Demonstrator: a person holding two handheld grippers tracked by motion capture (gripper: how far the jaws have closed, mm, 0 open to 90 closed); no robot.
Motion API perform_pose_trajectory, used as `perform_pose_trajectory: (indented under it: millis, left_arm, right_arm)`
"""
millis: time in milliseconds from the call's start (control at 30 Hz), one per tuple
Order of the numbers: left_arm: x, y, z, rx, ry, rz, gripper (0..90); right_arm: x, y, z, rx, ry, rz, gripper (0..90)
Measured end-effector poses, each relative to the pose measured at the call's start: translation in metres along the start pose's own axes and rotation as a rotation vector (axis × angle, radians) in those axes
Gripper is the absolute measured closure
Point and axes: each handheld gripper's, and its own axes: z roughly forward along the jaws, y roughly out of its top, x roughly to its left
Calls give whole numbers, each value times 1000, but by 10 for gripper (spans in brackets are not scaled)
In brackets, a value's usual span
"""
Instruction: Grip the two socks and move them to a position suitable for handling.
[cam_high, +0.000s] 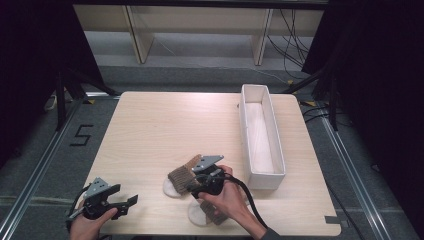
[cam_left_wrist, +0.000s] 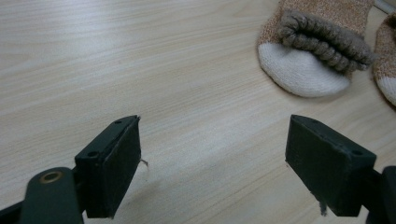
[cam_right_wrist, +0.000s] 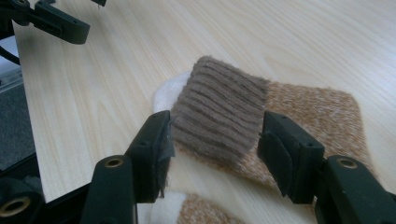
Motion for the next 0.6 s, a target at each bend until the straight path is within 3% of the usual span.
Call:
perform_pose_trajectory:
  millis: [67,100,133,167,267,333,367,467,600]
  left_arm:
    - [0,0,1,3,0,5,177]
    - [0,0,1,3,1,6,177]
    - [0,0,1,3,1,6,177]
    - [0,0,1,2,0,5,177]
    - [0,0,0,2,-3,5,179]
    - [0,0,0,0,-3,-4,179]
    - [0,0,0,0,-3,-1,179]
    - [0,0,0,-6,1,-6,182]
    - [1,0,0,4,-5,2,182]
  right_arm:
    - [3,2,6,7,6,-12,443]
    - [2,5,11,12,16,-49,446]
    - [2,5,11,12,16,-49,446]
    - [5,6,13,25,17,-17,446]
    - [6,12,22,34,27,-52,447]
    - [7,12,24,37,29,-48,447]
    - [7,13,28,32,24,-76,447]
    - [11,15,37,66,41,-53,435]
    - [12,16,44,78,49,-60,427]
